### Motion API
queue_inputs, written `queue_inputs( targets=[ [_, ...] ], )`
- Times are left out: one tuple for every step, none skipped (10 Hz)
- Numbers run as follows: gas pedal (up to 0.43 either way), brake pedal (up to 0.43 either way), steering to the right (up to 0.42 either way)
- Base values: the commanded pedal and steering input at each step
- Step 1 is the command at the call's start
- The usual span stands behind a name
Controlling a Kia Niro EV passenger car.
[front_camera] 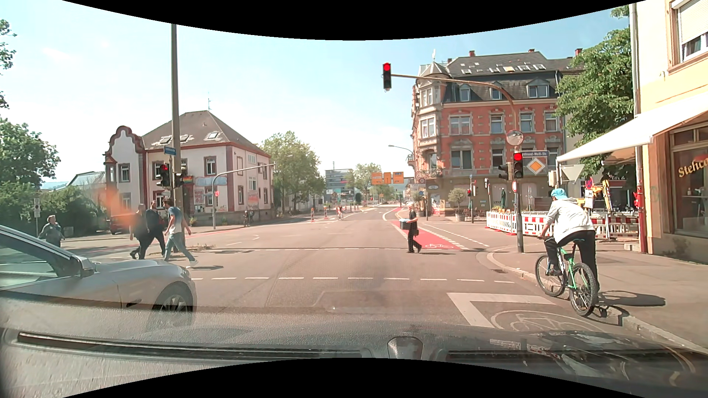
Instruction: Follow the waypoints while adhering to traffic rules and regulations
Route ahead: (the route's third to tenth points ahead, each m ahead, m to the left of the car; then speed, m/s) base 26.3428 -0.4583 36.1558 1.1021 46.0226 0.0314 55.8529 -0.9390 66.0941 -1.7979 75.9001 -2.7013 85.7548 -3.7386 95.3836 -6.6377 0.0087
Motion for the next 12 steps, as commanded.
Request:
queue_inputs(
  targets=[
    [0.0, 0.28, 0.008],
    [0.0, 0.28, 0.008],
    [0.0, 0.28, 0.008],
    [0.0, 0.28, 0.008],
    [0.0, 0.28, 0.008],
    [0.0, 0.28, 0.008],
    [0.0, 0.28, 0.008],
    [0.0, 0.28, 0.008],
    [0.0, 0.287, 0.008],
    [0.0, 0.287, 0.008],
    [0.0, 0.287, 0.008],
    [0.0, 0.287, 0.008]
  ],
)
